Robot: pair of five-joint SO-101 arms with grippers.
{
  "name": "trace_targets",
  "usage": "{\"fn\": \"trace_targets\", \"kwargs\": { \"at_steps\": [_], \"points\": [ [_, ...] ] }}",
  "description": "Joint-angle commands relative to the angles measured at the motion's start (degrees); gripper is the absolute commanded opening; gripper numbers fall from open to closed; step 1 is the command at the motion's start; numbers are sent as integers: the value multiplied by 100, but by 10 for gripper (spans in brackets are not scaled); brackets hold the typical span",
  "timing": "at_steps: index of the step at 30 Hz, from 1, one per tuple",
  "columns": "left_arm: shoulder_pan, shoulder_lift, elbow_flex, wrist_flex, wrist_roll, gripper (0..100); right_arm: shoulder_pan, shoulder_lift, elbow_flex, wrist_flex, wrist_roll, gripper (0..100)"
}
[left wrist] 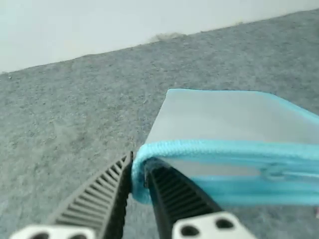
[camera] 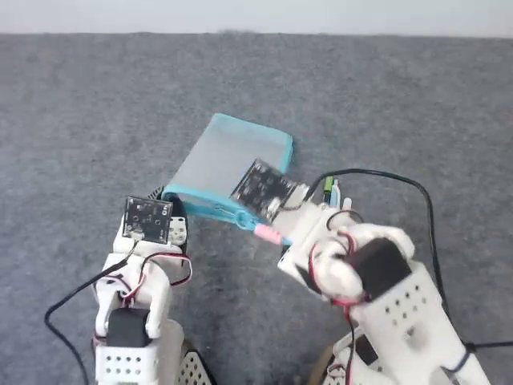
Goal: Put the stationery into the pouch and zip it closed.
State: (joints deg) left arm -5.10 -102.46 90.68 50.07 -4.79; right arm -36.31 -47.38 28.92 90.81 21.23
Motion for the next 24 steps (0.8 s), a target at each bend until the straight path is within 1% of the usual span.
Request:
{"fn": "trace_targets", "kwargs": {
  "at_steps": [1, 5, 9, 21, 24],
  "points": [
    [-158, -79, -66, -176, 105, 11, 321, 198, -35, -48, 18, 7],
    [-466, -79, -92, -167, 290, 11, 497, 251, -35, -66, 18, 7],
    [-686, -79, -101, -185, 343, 11, 514, 268, -35, -57, 18, 7],
    [-721, -88, -110, -193, 352, 11, 479, 224, -35, -4, 18, 8],
    [-721, -88, -110, -202, 360, 11, 470, 215, -79, 101, -229, 18]
  ]
}}
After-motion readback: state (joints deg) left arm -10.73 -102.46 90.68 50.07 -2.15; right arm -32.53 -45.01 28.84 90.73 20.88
